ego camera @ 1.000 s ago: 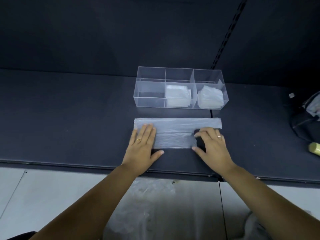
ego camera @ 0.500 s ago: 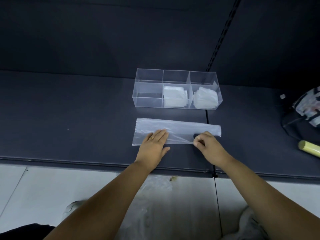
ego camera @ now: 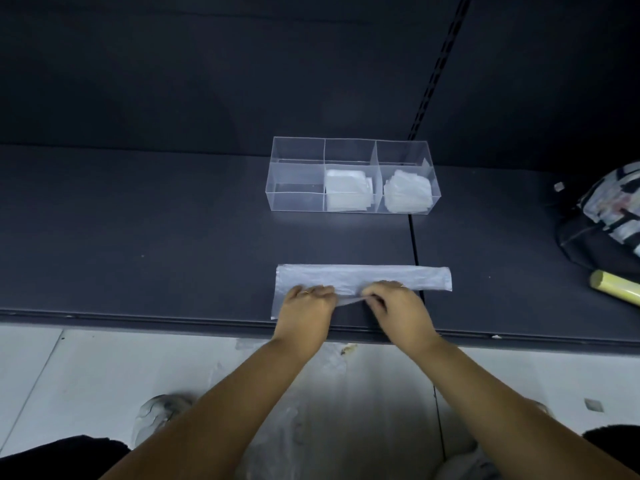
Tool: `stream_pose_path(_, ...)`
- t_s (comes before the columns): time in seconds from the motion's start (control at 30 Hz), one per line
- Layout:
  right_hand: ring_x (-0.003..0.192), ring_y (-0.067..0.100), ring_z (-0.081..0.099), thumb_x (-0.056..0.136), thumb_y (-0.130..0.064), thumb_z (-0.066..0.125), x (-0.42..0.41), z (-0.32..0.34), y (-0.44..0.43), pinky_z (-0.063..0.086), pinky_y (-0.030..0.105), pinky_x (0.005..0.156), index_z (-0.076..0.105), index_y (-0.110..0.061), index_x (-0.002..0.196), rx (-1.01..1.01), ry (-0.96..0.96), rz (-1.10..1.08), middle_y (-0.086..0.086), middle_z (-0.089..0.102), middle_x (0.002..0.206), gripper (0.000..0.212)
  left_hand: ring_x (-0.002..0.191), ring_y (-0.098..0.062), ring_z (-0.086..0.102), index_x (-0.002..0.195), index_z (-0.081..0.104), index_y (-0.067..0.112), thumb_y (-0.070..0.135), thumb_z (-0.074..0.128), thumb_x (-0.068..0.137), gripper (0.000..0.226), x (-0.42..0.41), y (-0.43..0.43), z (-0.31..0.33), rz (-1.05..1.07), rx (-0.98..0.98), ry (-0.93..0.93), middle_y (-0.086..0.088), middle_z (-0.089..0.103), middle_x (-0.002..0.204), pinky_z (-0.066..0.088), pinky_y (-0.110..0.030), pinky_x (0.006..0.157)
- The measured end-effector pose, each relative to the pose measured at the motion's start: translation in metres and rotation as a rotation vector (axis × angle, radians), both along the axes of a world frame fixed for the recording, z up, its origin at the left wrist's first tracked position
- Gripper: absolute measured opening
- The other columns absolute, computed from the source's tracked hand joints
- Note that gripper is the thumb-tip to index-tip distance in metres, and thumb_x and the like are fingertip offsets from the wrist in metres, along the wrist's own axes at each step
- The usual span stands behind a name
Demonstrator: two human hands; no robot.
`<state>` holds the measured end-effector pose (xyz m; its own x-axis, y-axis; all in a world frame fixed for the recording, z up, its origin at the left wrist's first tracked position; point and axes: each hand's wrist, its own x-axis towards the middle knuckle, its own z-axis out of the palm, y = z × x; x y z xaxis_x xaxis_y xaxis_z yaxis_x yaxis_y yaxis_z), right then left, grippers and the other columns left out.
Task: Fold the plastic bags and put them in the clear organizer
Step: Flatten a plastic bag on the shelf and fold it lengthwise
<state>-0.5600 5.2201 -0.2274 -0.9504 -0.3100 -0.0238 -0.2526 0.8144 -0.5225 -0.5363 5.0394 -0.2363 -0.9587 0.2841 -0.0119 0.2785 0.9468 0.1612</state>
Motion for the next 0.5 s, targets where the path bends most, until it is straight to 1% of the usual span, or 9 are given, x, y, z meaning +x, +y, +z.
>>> stream_pose_path(0.03, 0.092, 0.018, 0.062, 0.091, -0.013, 0.061, -0.004, 0.001, 0.006, 0.045, 0.028, 0.082, 0.071, -0.012, 0.093, -0.066, -0.066, -0.094, -0.001, 0.071, 0.097, 0.011, 0.114, -0.015, 0.056, 0.111, 0.061, 0.025, 0.010, 0.045, 0.092, 0.029, -0.005, -0.008, 0.004, 0.019, 0.003, -0.012, 0.007, 0.063, 0.120, 0.029, -0.029, 0.103)
stream_pose_path(0.07, 0.086, 0.016, 0.061, 0.091, -0.015, 0.061, -0.009, 0.002, 0.014, 0.045, 0.024, 0.078, 0.069, -0.012, 0.088, -0.127, -0.143, -0.166, -0.002, 0.070, 0.091, 0.009, 0.110, -0.017, 0.059, 0.110, 0.065, 0.025, 0.015, 0.047, 0.094, 0.026, -0.010, -0.018, 0.008, 0.062, 0.060, -0.047, 0.006, 0.066, 0.115, 0.034, -0.027, 0.100)
stream_pose_path(0.13, 0.076, 0.008, 0.058, 0.092, -0.019, 0.061, -0.018, 0.004, 0.025, 0.042, 0.013, 0.067, 0.064, -0.014, 0.079, -0.269, -0.302, -0.280, -0.006, 0.066, 0.079, 0.015, 0.104, -0.022, 0.063, 0.106, 0.072, 0.019, 0.022, 0.055, 0.095, 0.021, -0.021, -0.043, 0.016, 0.203, 0.293, -0.182, 0.001, 0.071, 0.104, 0.042, -0.021, 0.087)
stream_pose_path(0.2, 0.069, -0.001, 0.053, 0.092, -0.019, 0.063, -0.023, 0.007, 0.028, 0.038, 0.004, 0.060, 0.061, -0.021, 0.071, -0.425, -0.402, -0.379, -0.014, 0.060, 0.071, 0.021, 0.093, -0.016, 0.065, 0.099, 0.075, 0.010, 0.022, 0.064, 0.091, 0.018, -0.032, -0.067, 0.022, 0.355, 0.530, -0.345, 0.003, 0.070, 0.091, 0.038, -0.007, 0.070)
stream_pose_path(0.27, 0.064, -0.003, 0.051, 0.090, -0.019, 0.065, -0.030, 0.003, 0.028, 0.036, 0.001, 0.056, 0.058, -0.026, 0.064, -0.447, -0.404, -0.438, -0.017, 0.057, 0.065, 0.028, 0.091, -0.009, 0.062, 0.099, 0.075, 0.011, 0.023, 0.070, 0.087, 0.018, -0.037, -0.083, 0.019, 0.525, 0.690, -0.458, 0.007, 0.068, 0.092, 0.038, -0.007, 0.071)
stream_pose_path(0.33, 0.066, -0.002, 0.054, 0.087, -0.019, 0.067, -0.035, 0.000, 0.024, 0.037, 0.004, 0.057, 0.061, -0.024, 0.063, -0.420, -0.393, -0.490, -0.015, 0.060, 0.065, 0.026, 0.085, -0.010, 0.062, 0.089, 0.076, 0.013, 0.022, 0.072, 0.084, 0.011, -0.040, -0.088, 0.015, 0.644, 0.784, -0.500, 0.005, 0.070, 0.084, 0.042, -0.011, 0.069)
stream_pose_path(0.4, 0.069, 0.008, 0.059, 0.085, -0.017, 0.068, -0.039, -0.002, 0.020, 0.041, 0.013, 0.062, 0.066, -0.017, 0.065, -0.381, -0.394, -0.542, -0.006, 0.065, 0.066, 0.021, 0.076, -0.013, 0.063, 0.080, 0.075, 0.013, 0.018, 0.072, 0.084, 0.007, -0.041, -0.087, 0.012, 0.710, 0.805, -0.476, 0.000, 0.070, 0.077, 0.048, -0.020, 0.076)
stream_pose_path(0.47, 0.074, 0.019, 0.062, 0.084, -0.015, 0.067, -0.043, -0.004, 0.017, 0.046, 0.023, 0.066, 0.070, -0.007, 0.070, -0.331, -0.395, -0.564, 0.005, 0.069, 0.072, 0.016, 0.074, -0.019, 0.066, 0.071, 0.072, 0.017, 0.015, 0.068, 0.085, 0.015, -0.041, -0.082, 0.013, 0.761, 0.787, -0.427, -0.004, 0.071, 0.073, 0.053, -0.031, 0.082)
stream_pose_path(0.5, 0.077, 0.021, 0.063, 0.084, -0.015, 0.067, -0.044, -0.005, 0.016, 0.046, 0.024, 0.069, 0.071, -0.005, 0.075, -0.316, -0.393, -0.573, 0.007, 0.070, 0.076, 0.014, 0.079, -0.023, 0.067, 0.073, 0.072, 0.018, 0.015, 0.066, 0.086, 0.015, -0.039, -0.076, 0.014, 0.797, 0.716, -0.372, -0.005, 0.072, 0.078, 0.052, -0.032, 0.082)
